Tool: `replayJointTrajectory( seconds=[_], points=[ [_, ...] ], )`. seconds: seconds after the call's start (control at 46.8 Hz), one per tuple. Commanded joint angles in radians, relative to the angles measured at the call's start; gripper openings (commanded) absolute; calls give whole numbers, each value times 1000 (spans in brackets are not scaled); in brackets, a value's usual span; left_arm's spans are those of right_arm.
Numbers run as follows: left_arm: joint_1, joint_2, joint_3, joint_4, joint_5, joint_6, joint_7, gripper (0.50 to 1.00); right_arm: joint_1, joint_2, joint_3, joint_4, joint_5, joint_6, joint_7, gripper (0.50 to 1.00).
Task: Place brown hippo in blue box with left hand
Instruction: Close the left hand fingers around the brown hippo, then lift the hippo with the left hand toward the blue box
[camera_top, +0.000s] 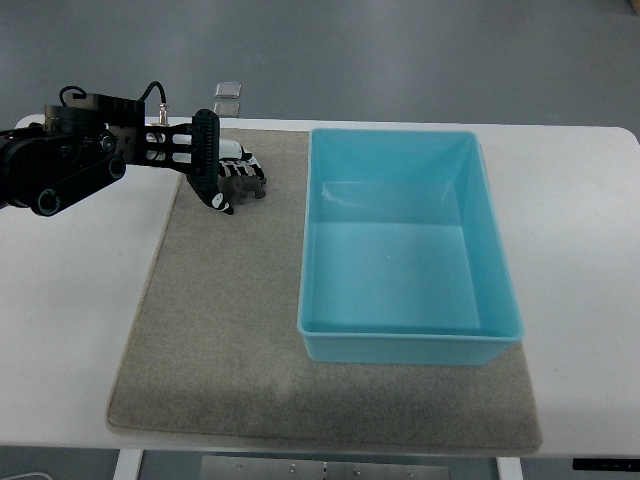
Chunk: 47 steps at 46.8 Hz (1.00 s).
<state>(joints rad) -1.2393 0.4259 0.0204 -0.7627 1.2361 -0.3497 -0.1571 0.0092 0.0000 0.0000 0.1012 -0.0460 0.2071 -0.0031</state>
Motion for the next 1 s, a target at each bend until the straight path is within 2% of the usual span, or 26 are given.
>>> replayJointTrajectory(
  seconds=[0.0, 0.064, 0.128, 0.171, 0.983],
  points=[
    [3, -6, 0, -1, 0, 0, 1, 718, 0, 0, 0, 0, 0, 0, 0, 936],
    [4, -9, 0, -1, 0, 0, 2, 688, 0, 0, 0, 0, 0, 0, 0, 936],
    [4, -9, 1, -1, 2, 3, 2, 585, 0, 0, 2, 0, 0, 0, 0, 936],
    [3, -10, 1, -1, 2, 6, 2, 500, 0, 0, 2, 0, 0, 0, 0, 936],
    [-6, -13, -71, -10, 2, 17, 4, 500, 0, 0, 0, 0, 0, 0, 0, 936]
  ],
)
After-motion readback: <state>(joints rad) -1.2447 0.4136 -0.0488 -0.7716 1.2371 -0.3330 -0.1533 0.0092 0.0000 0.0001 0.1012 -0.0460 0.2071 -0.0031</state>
